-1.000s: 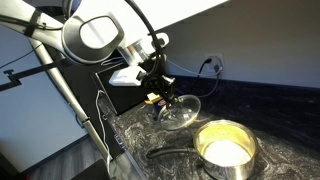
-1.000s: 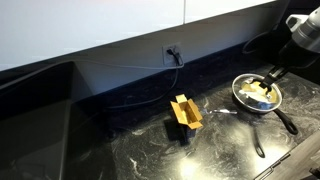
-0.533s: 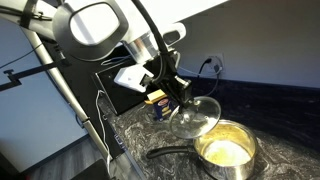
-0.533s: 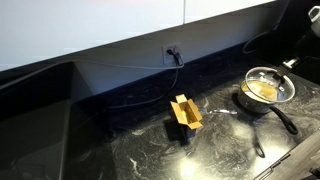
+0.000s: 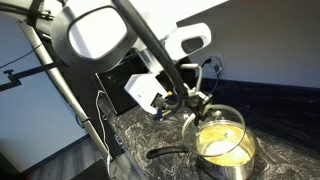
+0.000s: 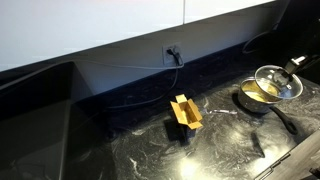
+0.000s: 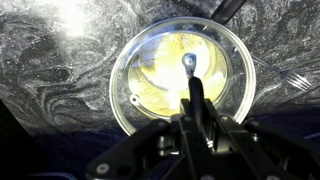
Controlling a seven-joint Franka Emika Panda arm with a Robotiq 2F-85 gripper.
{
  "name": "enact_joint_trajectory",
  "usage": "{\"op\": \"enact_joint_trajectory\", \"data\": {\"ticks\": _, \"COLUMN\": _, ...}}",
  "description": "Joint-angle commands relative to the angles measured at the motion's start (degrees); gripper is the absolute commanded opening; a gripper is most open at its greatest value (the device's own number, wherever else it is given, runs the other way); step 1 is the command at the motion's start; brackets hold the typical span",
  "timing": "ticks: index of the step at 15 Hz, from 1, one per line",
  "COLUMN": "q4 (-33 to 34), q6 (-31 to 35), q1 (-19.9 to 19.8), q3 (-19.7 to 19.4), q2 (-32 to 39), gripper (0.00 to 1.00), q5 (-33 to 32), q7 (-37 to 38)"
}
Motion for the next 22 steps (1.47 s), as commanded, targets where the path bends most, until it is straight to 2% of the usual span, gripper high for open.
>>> {"op": "enact_joint_trajectory", "data": {"ticks": 1, "q4": 1.9, "q6": 2.8, "q1": 1.0, "q3": -1.3, "q2": 3.5, "gripper": 0.04, "q5": 5.6, "q7": -4.2}}
{"op": "enact_joint_trajectory", "data": {"ticks": 11, "q4": 7.8, "q6": 0.8, "q1": 0.6, "q3": -1.0, "q2": 11.2, "gripper": 0.04, "q5": 19.7, "q7": -14.9}}
{"op": "enact_joint_trajectory", "data": {"ticks": 16, "q4": 11.4, "q6": -1.4, "q1": 0.4, "q3": -0.3, "q2": 15.1, "gripper": 0.04, "q5": 21.1, "q7": -15.4}}
{"op": "enact_joint_trajectory", "data": {"ticks": 17, "q4": 12.1, "q6": -1.8, "q1": -1.2, "q3": 1.4, "q2": 15.6, "gripper": 0.04, "q5": 21.2, "q7": -15.2}}
{"op": "enact_joint_trajectory", "data": {"ticks": 22, "q4": 14.6, "q6": -4.4, "q1": -2.7, "q3": 3.8, "q2": 18.5, "gripper": 0.04, "q5": 21.1, "q7": -14.6}}
